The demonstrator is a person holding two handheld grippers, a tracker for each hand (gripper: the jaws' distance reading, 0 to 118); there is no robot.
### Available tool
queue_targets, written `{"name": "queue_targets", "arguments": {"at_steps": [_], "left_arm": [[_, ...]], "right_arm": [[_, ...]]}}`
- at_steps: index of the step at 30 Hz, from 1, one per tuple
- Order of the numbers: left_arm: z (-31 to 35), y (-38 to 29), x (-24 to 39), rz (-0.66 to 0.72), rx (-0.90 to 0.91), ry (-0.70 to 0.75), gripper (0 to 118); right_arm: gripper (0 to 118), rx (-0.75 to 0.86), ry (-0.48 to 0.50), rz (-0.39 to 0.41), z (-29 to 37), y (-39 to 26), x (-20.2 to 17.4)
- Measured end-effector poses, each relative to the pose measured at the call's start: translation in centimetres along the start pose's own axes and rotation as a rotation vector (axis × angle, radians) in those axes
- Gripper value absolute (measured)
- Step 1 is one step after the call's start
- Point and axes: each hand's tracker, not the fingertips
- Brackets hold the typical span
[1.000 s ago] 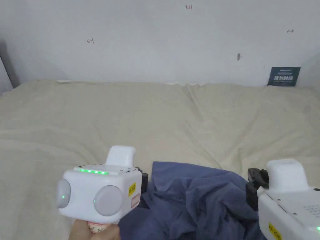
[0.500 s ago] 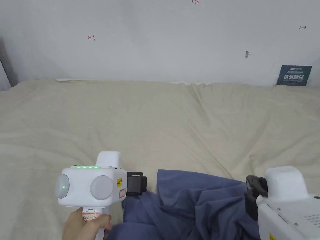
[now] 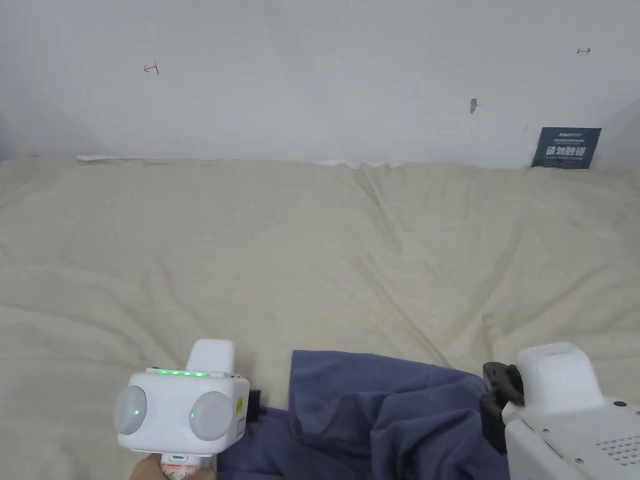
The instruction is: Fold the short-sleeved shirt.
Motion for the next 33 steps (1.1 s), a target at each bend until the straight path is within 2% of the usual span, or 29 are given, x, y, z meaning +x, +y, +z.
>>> {"name": "queue_targets", "arguments": {"at_steps": [3,7,11,12,13,14,15,16,17,21,25,27,28,29,30,31,32,33], "left_arm": [[-0.2,0.3,-0.3,0.01,-0.022,0.018,3],[0.8,0.3,-0.4,-0.021,0.012,0.022,3],[1.6,0.7,-0.5,-0.015,0.017,0.018,3],[1.8,0.6,-0.5,-0.016,0.022,0.02,3],[2.0,0.6,-0.5,-0.018,0.026,0.02,3],[2.1,0.5,-0.5,-0.022,0.026,0.021,3],[2.3,0.5,-0.5,-0.022,0.03,0.023,3],[2.3,0.5,-0.5,-0.024,0.032,0.023,3],[2.4,0.5,-0.4,-0.032,0.029,0.026,3],[2.6,0.5,-0.1,-0.047,0.036,0.037,3],[2.5,0.5,-0.2,-0.047,0.034,0.034,3],[2.4,0.5,-0.3,-0.047,0.031,0.031,3],[2.3,0.5,-0.3,-0.049,0.029,0.029,3],[2.0,0.5,-0.4,-0.052,0.025,0.028,3],[1.8,0.5,-0.4,-0.053,0.021,0.027,3],[1.6,0.5,-0.4,-0.054,0.017,0.025,3],[1.5,0.5,-0.4,-0.056,0.011,0.026,3],[1.6,0.4,-0.3,-0.06,0.011,0.027,3]], "right_arm": [[0,-0.025,0.019,-0.007,-0.4,0.2,0.6],[0,-0.08,0.127,-0.012,-1.7,1.3,2.0],[0,-0.134,0.174,-0.032,-4.6,3.2,3.3],[6,-0.192,0.222,-0.042,-5.5,3.7,3.5],[25,-0.221,0.236,-0.049,-6.4,4.2,3.7],[61,-0.245,0.262,-0.057,-7.4,4.5,3.8],[81,-0.268,0.291,-0.056,-8.5,4.7,3.9],[88,-0.267,0.305,-0.061,-9.3,5.0,4.1],[88,-0.269,0.303,-0.057,-10.5,5.3,4.2],[88,-0.454,0.308,0.024,-15.4,6.1,3.3],[88,-0.53,0.343,0.133,-19.3,5.3,1.5],[87,-0.608,0.348,0.136,-21.3,4.7,0.8],[82,-0.646,0.358,0.141,-22.1,4.3,0.6],[66,-0.692,0.348,0.125,-22.7,3.8,0.3],[64,-0.722,0.341,0.141,-22.9,3.2,-0.1],[61,-0.676,0.296,0.21,-22.7,2.9,-0.4],[37,-0.631,0.337,0.229,-21.8,3.1,-0.5],[2,-0.626,0.335,0.231,-21.2,3.4,-0.5]]}}
